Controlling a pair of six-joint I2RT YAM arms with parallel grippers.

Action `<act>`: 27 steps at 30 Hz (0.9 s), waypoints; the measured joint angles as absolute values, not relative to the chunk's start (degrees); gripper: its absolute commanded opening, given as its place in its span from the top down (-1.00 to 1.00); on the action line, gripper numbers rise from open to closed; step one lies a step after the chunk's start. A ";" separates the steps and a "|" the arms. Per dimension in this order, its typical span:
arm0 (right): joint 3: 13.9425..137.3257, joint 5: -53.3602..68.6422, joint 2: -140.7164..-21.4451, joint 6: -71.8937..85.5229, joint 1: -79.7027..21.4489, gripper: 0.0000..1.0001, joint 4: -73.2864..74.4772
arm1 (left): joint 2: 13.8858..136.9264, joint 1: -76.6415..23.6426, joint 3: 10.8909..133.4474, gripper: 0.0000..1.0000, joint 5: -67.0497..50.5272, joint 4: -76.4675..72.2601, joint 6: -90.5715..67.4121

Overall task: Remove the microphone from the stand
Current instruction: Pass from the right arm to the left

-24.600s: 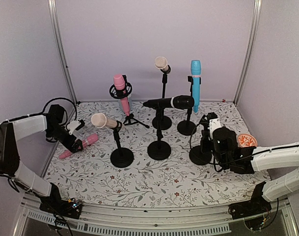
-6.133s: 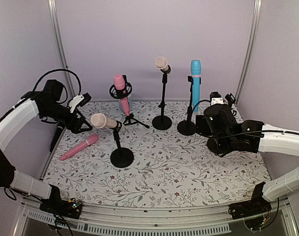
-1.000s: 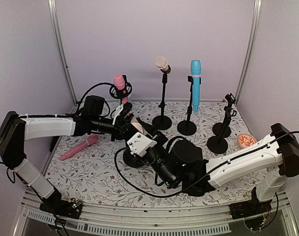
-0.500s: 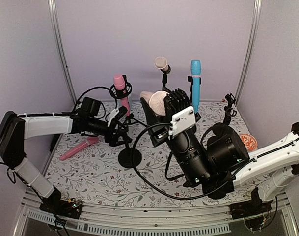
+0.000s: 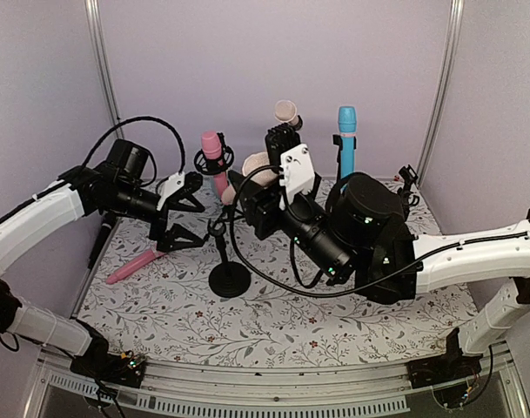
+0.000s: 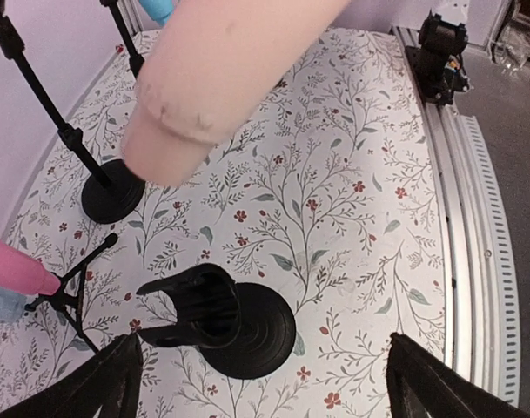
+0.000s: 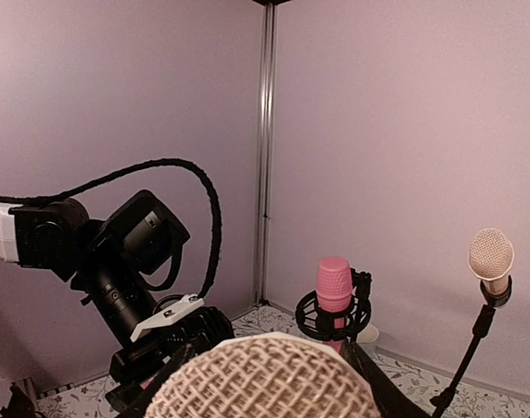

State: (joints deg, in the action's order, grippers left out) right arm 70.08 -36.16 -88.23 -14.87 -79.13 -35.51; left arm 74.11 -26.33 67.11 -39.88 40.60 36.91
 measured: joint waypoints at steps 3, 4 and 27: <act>73.25 -31.42 -88.44 -8.91 -78.26 1.00 -31.18 | 72.27 -26.33 69.87 -0.84 -39.57 46.13 40.51; 74.67 -29.61 -88.84 -7.25 -78.04 1.00 -30.20 | 71.88 -26.33 71.00 -0.82 -39.55 47.68 41.32; 87.81 -10.20 -102.61 10.55 -74.06 0.92 -21.19 | 66.00 -26.35 76.64 0.58 -43.09 57.78 44.64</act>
State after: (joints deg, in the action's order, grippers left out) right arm 87.81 -10.20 -102.61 10.55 -74.06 -21.19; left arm 66.00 -26.35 76.64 -43.09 57.78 44.64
